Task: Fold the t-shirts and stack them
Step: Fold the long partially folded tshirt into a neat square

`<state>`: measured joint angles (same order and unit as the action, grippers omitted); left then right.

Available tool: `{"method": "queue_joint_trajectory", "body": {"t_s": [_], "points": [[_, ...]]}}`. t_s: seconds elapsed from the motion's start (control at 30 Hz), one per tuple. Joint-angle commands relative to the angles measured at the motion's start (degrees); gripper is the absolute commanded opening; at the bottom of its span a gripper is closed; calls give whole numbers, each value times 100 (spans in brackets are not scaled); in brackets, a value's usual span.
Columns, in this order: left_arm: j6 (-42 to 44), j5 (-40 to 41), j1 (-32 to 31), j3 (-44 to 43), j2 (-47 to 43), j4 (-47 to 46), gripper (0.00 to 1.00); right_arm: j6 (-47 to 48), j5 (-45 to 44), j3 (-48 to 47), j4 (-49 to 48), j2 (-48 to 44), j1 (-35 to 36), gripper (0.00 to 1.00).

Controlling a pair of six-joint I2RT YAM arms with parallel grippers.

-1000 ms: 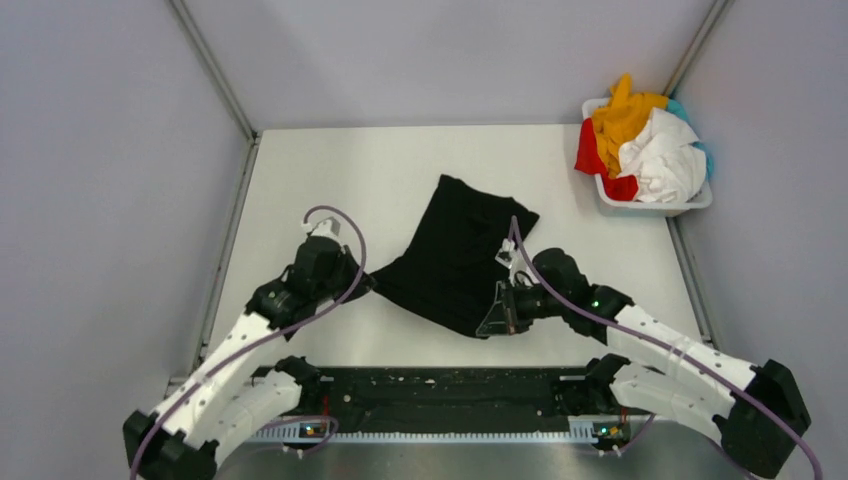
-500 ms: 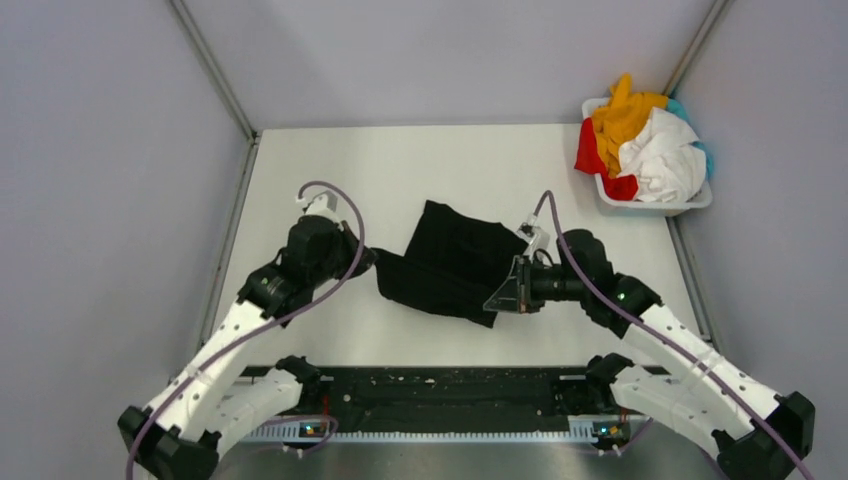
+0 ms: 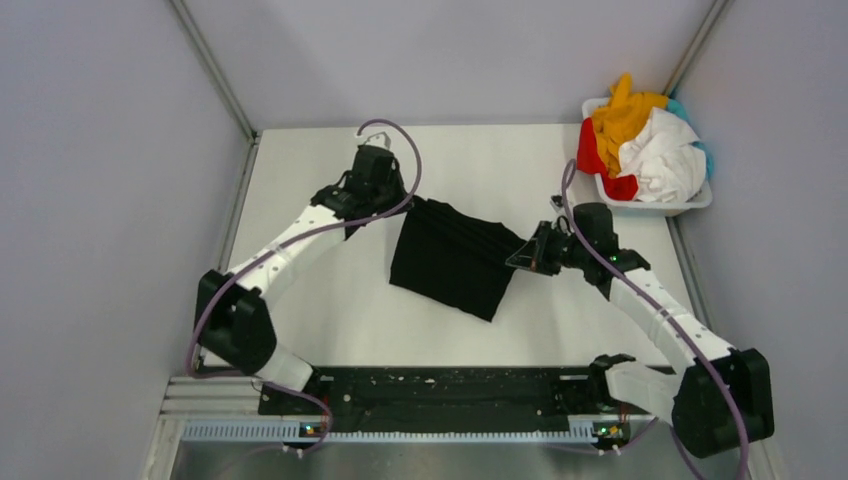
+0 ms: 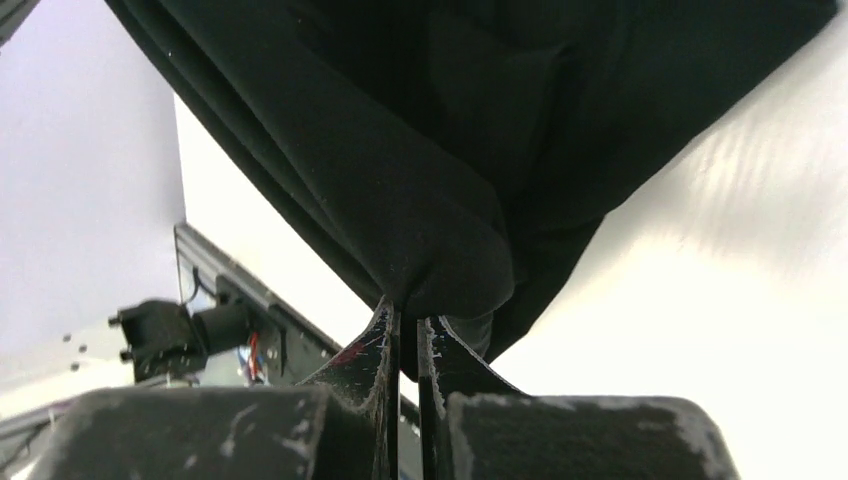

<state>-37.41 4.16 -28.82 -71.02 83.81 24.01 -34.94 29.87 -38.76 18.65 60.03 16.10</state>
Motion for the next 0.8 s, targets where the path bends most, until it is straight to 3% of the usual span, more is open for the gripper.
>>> {"method": "queue_joint_trajectory", "body": {"t_s": [0.0, 0.4, 0.43, 0.47, 0.5, 0.63, 0.77], "points": [[361, 624, 203, -774, 853, -424, 0, 143, -194, -282, -644, 527, -420, 0], [476, 12, 502, -2408, 2938, -146, 2, 464, -496, -1026, -1306, 2465, -718, 3], [491, -49, 524, -2502, 3029, -134, 13, 483, -570, -1099, -1346, 2577, -749, 11], [523, -116, 543, -2610, 3103, -102, 30, 521, -618, -1201, -1357, 2679, -769, 27], [546, -155, 551, -2735, 3177, -9, 51, 575, -687, -1306, -1351, 2758, -774, 51], [603, -305, 550, -2868, 3086, 191, 79, 646, -582, -1475, -1301, 2676, -777, 94], [520, -1007, 511, -2320, 2579, 98, 88, 403, 70, -1090, -1649, 2070, -758, 99]]}}
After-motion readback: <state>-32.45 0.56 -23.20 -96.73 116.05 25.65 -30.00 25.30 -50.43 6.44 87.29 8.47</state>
